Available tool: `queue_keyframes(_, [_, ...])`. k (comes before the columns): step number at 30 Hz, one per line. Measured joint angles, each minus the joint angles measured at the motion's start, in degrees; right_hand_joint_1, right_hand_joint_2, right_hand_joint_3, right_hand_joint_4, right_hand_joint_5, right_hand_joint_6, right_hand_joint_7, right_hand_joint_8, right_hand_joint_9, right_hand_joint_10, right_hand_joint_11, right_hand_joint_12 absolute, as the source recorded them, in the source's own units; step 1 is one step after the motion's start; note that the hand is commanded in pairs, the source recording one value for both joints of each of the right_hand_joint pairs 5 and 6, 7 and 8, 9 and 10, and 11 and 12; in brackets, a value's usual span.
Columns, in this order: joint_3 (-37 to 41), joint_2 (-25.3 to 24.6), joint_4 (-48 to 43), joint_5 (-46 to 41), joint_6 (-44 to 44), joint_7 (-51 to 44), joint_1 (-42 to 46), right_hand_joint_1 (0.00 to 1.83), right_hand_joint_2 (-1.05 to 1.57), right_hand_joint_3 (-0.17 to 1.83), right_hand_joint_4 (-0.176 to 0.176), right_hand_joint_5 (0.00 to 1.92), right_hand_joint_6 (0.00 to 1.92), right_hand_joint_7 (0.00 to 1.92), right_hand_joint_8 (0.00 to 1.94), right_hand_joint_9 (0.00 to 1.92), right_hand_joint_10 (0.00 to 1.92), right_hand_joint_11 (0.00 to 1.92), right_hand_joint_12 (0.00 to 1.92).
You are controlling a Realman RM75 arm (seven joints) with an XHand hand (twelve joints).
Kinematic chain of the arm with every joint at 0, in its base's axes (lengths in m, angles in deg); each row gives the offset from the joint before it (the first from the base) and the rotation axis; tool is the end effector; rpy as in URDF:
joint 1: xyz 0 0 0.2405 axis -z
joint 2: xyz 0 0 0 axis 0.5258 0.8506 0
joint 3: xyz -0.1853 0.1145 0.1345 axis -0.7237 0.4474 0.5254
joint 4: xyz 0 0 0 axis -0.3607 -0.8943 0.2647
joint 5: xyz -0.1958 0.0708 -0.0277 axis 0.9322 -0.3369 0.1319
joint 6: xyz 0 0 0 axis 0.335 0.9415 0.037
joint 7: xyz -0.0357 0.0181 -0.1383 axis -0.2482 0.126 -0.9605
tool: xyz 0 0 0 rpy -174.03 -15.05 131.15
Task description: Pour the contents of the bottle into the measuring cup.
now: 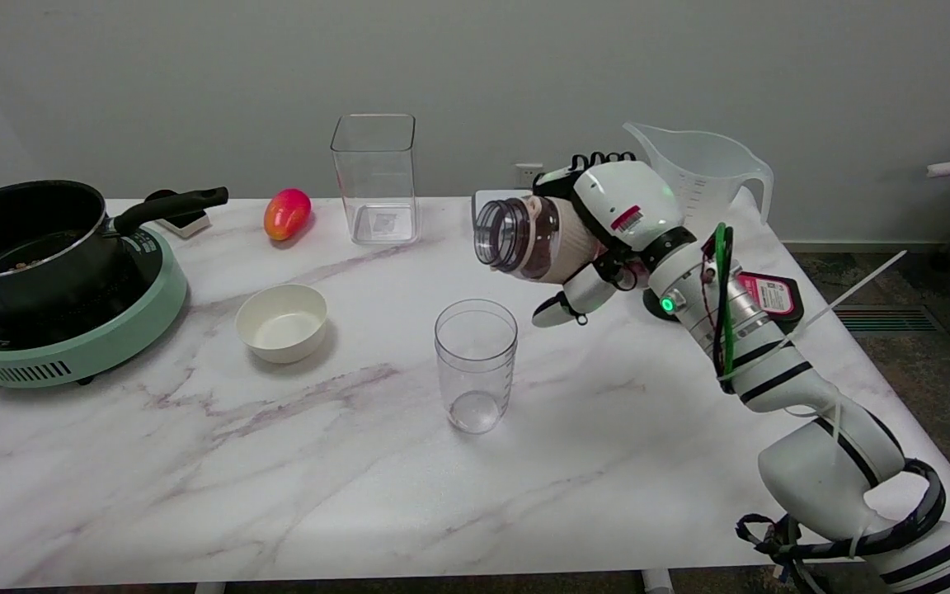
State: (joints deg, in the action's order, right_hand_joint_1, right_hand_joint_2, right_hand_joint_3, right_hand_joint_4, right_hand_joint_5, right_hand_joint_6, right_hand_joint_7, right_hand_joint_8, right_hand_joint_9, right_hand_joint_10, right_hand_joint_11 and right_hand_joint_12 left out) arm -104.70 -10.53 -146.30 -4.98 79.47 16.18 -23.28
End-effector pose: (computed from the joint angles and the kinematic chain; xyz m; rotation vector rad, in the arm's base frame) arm -0.1658 -0.3081 0.2999 1.7526 0.0914 0.3874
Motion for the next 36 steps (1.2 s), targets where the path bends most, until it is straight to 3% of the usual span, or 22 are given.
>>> queue_keyframes(25, [0.72,-2.77,2.52,-15.17,12.3,-22.78,2.9,1.27,1.57,0.23,0.0,1.92,1.92,1.91,1.91,1.52,1.52,1.36,1.36])
queue_keyframes(36, [-0.2,-1.76,3.92,-15.2,15.21,-28.35,4.02,1.27,1.57,0.23,0.0,1.92,1.92,1.91,1.91,1.52,1.52,1.36,1.36])
